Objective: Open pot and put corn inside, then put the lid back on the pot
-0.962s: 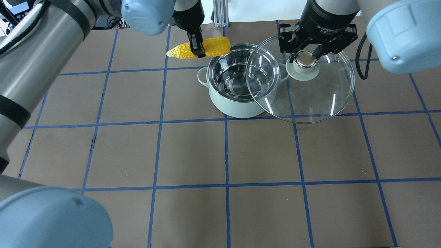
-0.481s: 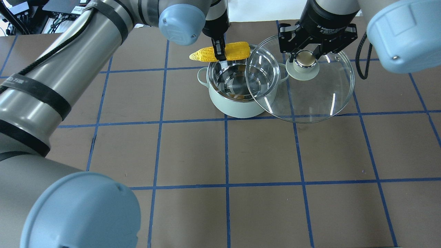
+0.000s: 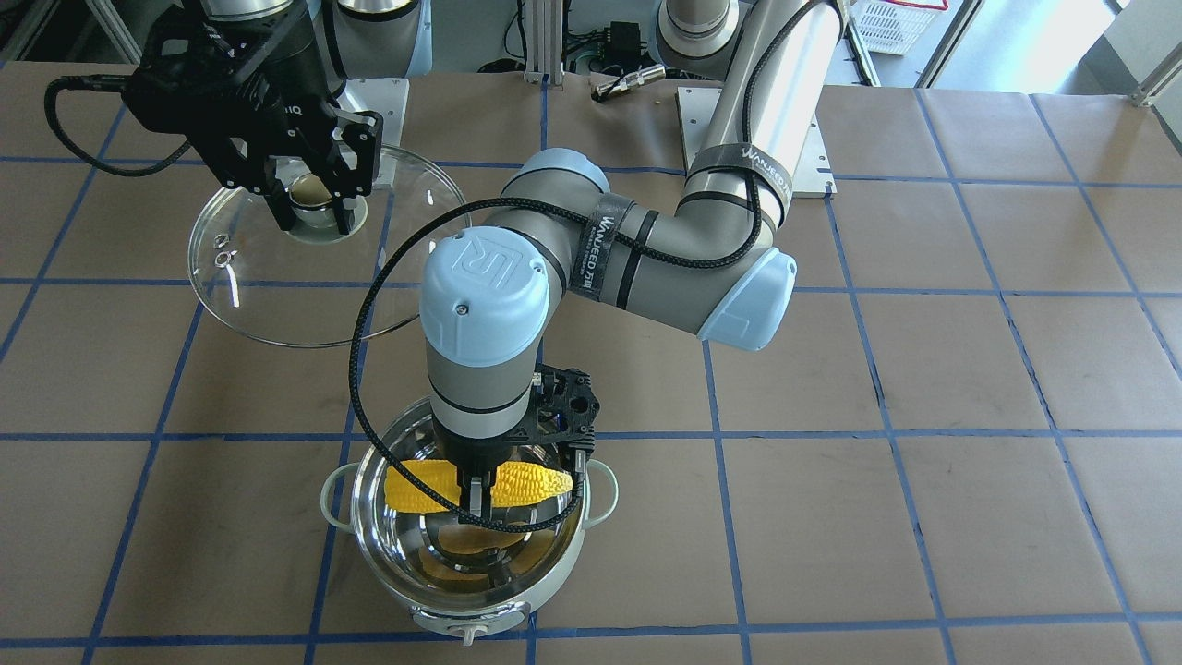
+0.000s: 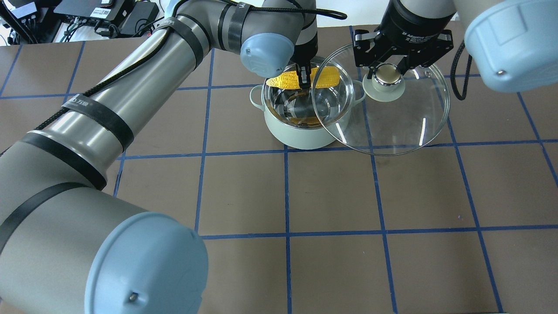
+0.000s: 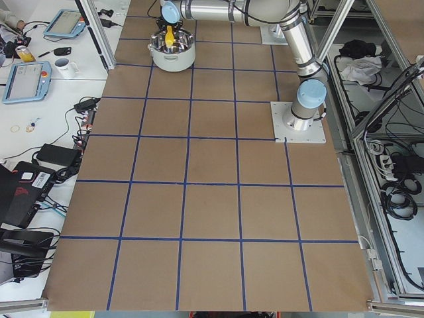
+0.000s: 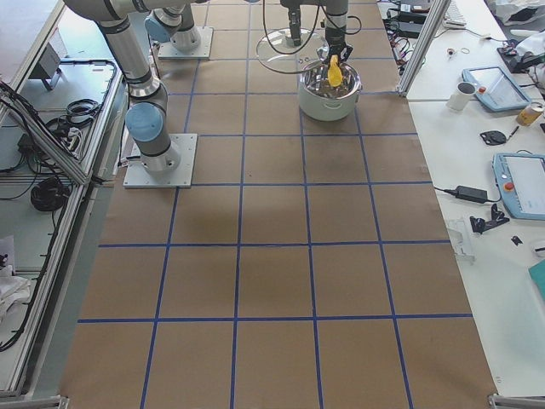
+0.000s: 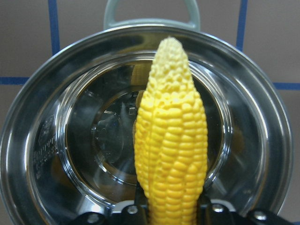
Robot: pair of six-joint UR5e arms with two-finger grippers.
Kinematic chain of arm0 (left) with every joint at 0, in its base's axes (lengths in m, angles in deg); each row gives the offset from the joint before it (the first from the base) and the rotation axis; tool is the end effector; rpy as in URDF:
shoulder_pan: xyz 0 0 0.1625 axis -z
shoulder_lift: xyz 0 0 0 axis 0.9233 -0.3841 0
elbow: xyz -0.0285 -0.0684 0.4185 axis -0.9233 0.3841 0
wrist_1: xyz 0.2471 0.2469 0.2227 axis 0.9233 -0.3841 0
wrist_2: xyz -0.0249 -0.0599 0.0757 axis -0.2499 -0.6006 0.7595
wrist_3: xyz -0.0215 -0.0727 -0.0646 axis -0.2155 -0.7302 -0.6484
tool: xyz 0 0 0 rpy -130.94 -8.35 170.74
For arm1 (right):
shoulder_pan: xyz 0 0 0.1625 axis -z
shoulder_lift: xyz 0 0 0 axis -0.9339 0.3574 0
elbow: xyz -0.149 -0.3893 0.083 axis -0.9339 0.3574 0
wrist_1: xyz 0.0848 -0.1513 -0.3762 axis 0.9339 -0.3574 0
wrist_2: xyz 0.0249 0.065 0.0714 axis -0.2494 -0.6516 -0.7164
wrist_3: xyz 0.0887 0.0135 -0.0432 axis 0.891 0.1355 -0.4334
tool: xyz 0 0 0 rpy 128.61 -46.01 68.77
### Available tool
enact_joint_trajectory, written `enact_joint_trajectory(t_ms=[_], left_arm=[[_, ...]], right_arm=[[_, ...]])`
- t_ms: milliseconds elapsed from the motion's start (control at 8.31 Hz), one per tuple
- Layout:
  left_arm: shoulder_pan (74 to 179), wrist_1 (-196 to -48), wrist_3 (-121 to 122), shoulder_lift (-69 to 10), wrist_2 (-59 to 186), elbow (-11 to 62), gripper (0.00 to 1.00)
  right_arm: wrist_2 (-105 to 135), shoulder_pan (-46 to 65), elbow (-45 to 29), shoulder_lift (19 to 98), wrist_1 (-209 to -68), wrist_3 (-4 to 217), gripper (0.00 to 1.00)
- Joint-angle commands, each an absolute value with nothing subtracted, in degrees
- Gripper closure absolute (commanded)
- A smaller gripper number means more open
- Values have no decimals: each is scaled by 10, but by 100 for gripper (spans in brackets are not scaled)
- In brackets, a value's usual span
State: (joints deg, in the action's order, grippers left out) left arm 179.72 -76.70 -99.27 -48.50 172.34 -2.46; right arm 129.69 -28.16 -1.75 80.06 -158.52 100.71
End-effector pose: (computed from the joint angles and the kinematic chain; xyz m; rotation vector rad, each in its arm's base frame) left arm -0.4170 -0.6515 0.3326 2.1502 -2.0854 0.0035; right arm 0.1926 -0.4776 0.5414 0.1071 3.1165 -0.3041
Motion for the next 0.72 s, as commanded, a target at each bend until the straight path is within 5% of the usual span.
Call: enact_joint_trajectory(t_ms=[0,361,602], left_arm=[[1803,-766,-996,-504,1722,-26,100],[1803,-756,-987,-504,1719,-24,100],[1803,-722,-988,-509,1719,-24,31]], right_arm=[[1303,-281,-17,803,-1565,989,62],[1326,-271,-17,807,-1560,963,62],[1326,-268,-17,808,-1560,955,62]])
